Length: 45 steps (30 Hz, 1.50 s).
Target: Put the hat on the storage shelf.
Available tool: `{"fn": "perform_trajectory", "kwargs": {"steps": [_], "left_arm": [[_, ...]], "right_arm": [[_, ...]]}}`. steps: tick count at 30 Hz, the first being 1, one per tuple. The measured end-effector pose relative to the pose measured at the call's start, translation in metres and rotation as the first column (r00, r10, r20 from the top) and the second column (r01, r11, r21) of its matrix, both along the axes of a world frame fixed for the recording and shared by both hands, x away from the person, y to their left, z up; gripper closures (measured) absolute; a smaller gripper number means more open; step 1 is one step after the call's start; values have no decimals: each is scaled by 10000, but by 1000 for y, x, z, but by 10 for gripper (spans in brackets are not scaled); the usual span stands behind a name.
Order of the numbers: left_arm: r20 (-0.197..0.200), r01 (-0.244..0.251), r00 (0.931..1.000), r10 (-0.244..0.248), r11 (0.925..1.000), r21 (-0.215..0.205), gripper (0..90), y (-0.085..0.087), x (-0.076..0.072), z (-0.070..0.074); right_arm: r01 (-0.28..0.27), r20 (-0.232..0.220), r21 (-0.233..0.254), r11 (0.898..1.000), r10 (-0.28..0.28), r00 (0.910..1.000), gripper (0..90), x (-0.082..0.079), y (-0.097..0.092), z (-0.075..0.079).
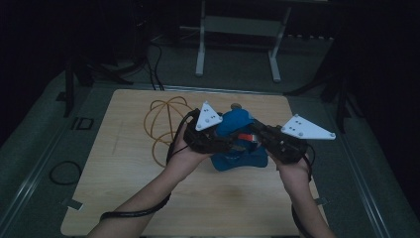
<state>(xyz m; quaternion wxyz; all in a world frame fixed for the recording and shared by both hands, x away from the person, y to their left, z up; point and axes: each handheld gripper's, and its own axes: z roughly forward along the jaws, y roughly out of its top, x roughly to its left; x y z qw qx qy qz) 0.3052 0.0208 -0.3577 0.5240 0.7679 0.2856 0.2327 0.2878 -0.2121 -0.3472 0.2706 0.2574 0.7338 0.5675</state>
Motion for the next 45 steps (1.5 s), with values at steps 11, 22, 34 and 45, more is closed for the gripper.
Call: {"fn": "perform_trajectory", "kwargs": {"steps": [11, 22, 34, 45], "left_arm": [[-89, 296, 9995, -294, 9993, 224, 792, -5, 0, -5], [549, 294, 9980, -325, 9980, 552, 891, -3, -5, -5], [1255, 487, 9905, -569, 9965, 673, 891, 11, -11, -2], [1893, 2881, 9395, -2854, 9575, 134, 889, 38, -22, 1]], "right_arm": [[-146, -66, -49, 9999, 146, 9999, 873, -3, 4, -6], [-534, -260, 101, 9985, 536, 9982, 800, -10, 4, -11], [-1285, 193, 501, 9904, 1277, 9916, 620, -34, -20, 1], [-791, -74, 578, 9952, 797, 9968, 576, -29, -45, -6]]}}
